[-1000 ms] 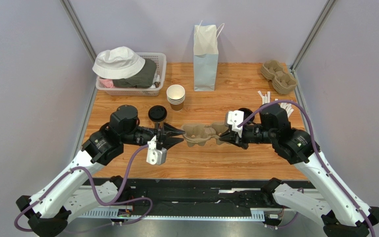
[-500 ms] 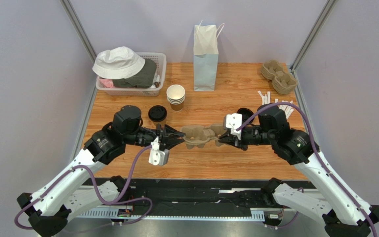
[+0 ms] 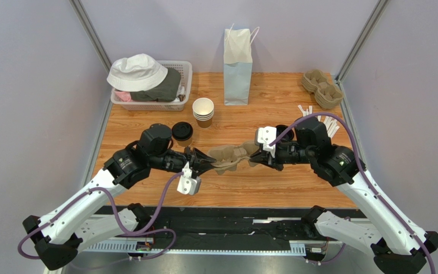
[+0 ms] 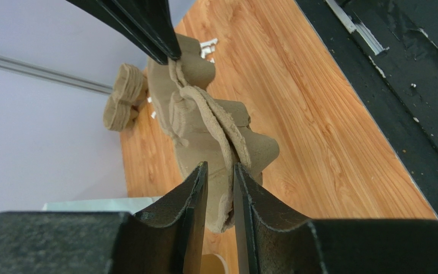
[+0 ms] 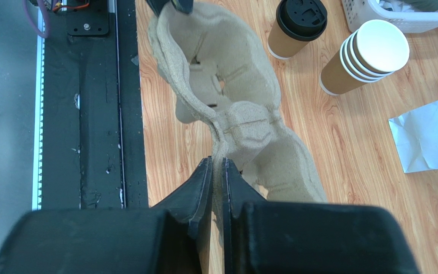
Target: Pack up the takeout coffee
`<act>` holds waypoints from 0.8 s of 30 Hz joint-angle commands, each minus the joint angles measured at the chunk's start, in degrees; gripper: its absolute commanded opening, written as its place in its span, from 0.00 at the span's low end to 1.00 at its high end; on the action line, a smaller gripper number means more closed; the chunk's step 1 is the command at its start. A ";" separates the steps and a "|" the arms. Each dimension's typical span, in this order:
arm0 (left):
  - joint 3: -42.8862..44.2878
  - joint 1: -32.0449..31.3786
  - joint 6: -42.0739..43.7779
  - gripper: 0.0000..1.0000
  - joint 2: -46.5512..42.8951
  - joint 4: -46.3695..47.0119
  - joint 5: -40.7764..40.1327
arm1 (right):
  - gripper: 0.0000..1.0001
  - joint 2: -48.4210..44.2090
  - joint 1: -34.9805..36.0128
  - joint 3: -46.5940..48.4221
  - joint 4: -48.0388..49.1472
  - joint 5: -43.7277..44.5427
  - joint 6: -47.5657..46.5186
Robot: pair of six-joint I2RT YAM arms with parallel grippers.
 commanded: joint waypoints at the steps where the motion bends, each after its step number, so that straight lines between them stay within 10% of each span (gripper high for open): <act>1: 1.50 -0.61 0.52 0.32 2.61 -0.83 -1.30 | 0.00 0.06 0.61 3.43 4.82 -2.37 2.98; 6: 2.12 -0.78 -2.03 0.27 4.62 -0.40 -2.44 | 0.00 0.15 0.97 3.08 5.34 -2.28 2.37; 10: 2.03 -0.87 -6.07 0.01 5.86 1.36 -2.27 | 0.00 0.41 0.97 0.89 6.14 -1.14 0.18; 24: -10.27 -0.87 -16.45 0.00 7.89 15.59 -12.36 | 0.00 -0.64 0.88 -10.98 15.89 6.85 -5.19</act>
